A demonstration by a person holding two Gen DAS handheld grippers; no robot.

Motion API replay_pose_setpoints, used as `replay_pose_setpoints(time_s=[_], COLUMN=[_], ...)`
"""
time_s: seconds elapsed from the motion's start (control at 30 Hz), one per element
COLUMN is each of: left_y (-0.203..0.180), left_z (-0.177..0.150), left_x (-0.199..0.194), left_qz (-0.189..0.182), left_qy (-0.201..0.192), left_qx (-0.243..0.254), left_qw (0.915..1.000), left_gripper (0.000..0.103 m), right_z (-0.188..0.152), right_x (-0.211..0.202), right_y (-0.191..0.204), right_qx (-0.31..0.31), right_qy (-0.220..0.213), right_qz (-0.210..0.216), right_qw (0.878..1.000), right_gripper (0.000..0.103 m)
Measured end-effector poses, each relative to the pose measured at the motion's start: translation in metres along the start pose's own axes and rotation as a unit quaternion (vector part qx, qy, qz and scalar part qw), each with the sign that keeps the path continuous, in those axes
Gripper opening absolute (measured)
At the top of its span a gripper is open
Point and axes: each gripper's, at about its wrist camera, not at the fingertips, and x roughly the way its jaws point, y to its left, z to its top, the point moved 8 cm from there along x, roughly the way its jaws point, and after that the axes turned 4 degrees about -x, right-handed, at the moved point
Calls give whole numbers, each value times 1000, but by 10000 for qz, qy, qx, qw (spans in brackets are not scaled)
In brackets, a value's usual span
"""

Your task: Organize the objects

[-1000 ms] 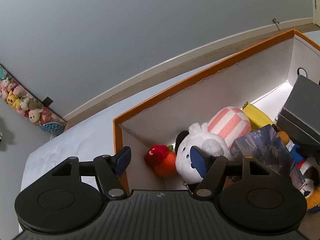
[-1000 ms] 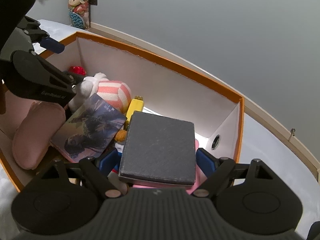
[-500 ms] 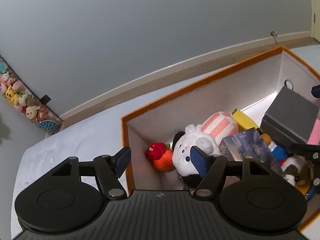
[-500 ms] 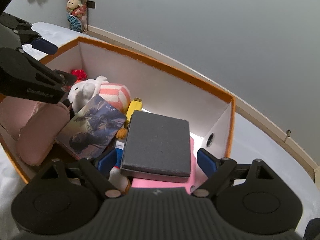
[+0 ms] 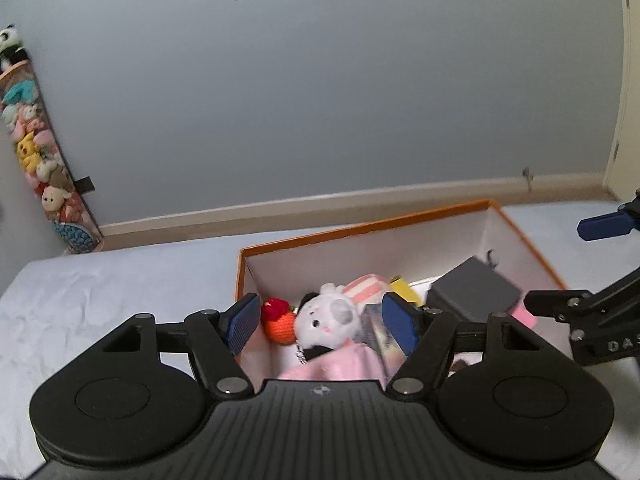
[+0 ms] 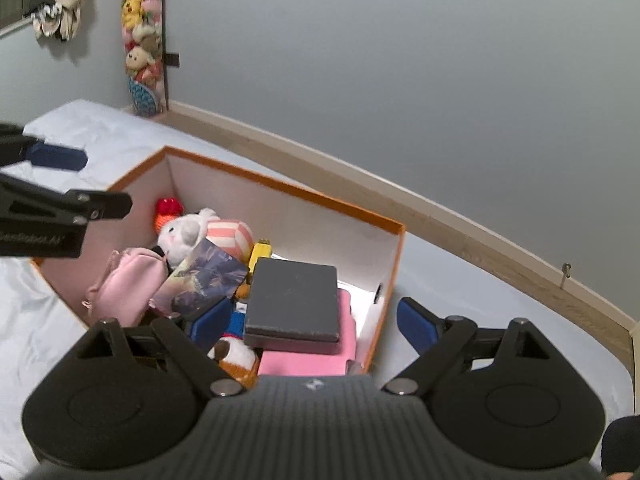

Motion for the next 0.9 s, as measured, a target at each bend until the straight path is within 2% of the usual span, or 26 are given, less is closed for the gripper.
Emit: replay_pose_setpoints(time_s=[0.07,0.13,0.23,0.3,0.4,0.53,0.77,0.9], left_y=[3,4,0,-5,-9,-14,-13,-18], left_z=[-4,-10,-19,-25,-32,-45,-60,-63], left_x=[-13,-22,-35,-44,-56,-63,-75,-80], left_qz=[-123,-149,83,52,24,212,426,503], left_qy=[-98,-133,-203,-250,-299,-338,-262,-211], left_qx=[-384,-649,-629,-659,-910,-1133,-1752,-1651], left_qw=[9991,9977,9978,9975,9954,9928,9833,9848], left_gripper=[82,82,82,82,82,82,83,89], right_z=[-1,-3,-4,-5,-8,-14,-27,-33], right_x=[-13,-23,-37,-48,-61,-71,-82,-90], right_y=[0,1,2,4,8,15,18,13], right_qx=[-78,-25,52,98,209,388,925,942], right_qy=[-145,-220,-384,-566,-762,-1009,-1154,-1162], right_qz=[-123,-74,-34,-44,-52,-47,-110,-271], right_qw=[9998,9997,9992,9983,9969,9941,9889,9884], right_gripper=[90,90,90,92,94,96,97,98])
